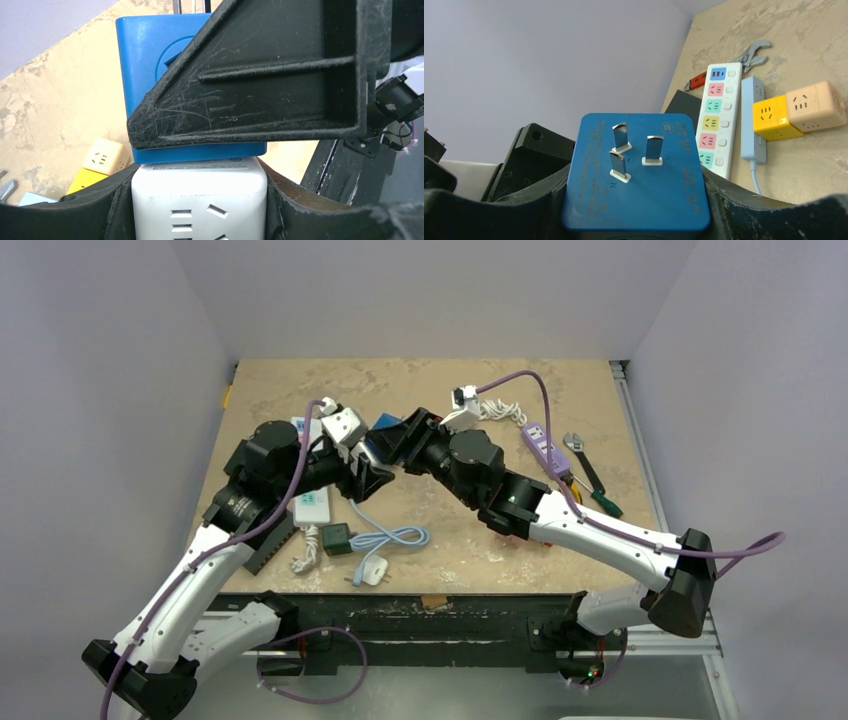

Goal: Pull the plug off the socket
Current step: Remove the plug from the socket.

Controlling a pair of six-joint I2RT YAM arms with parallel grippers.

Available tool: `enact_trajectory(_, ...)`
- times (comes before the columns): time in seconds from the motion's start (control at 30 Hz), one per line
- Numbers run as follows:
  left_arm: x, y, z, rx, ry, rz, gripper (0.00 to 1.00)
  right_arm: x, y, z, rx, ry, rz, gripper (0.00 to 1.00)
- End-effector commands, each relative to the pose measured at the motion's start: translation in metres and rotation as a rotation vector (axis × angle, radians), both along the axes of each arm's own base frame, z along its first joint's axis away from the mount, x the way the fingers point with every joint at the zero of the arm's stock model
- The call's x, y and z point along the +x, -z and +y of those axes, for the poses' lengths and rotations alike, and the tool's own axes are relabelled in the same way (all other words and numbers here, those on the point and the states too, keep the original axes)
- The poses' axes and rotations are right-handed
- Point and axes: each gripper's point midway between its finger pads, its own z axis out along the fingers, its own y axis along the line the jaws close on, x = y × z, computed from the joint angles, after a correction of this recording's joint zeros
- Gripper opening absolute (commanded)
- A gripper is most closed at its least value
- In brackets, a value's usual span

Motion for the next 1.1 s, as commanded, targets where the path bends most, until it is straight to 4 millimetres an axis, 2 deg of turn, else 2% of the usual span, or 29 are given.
enact_trajectory(0.0,-0.016,0.01,0.001,0.065,0.09,-0.049,0.0,0.027,-0.056,-0.052,0.136,0.148,-0.082,0.0)
enact_trajectory(0.23,-0.013,0.029,0.006,0.105,0.052,0.004,0.0,0.038,-0.064,-0.085,0.155,0.3,-0.117,0.0)
enact_trajectory(0.33,-0.013,0.03,0.006,0.093,0.043,0.031,0.0,0.044,-0.057,-0.097,0.171,0.376,-0.124,0.0)
enact_trajectory(0.43,-0.015,0.029,0.004,0.082,0.049,0.049,0.0,0.047,-0.057,-0.098,0.178,0.387,-0.137,0.0)
enact_trajectory(0.67,-0.025,0.039,0.004,0.097,0.091,0.054,0.0,0.052,-0.08,-0.118,0.201,0.42,-0.182,0.0)
enact_trajectory(0.97,-0.045,0.047,0.005,0.101,0.163,0.071,0.0,0.059,-0.092,-0.153,0.293,0.476,-0.203,0.0)
enact_trajectory(1.07,-0.048,0.05,0.005,0.097,0.165,0.076,0.0,0.061,-0.097,-0.154,0.315,0.463,-0.21,0.0)
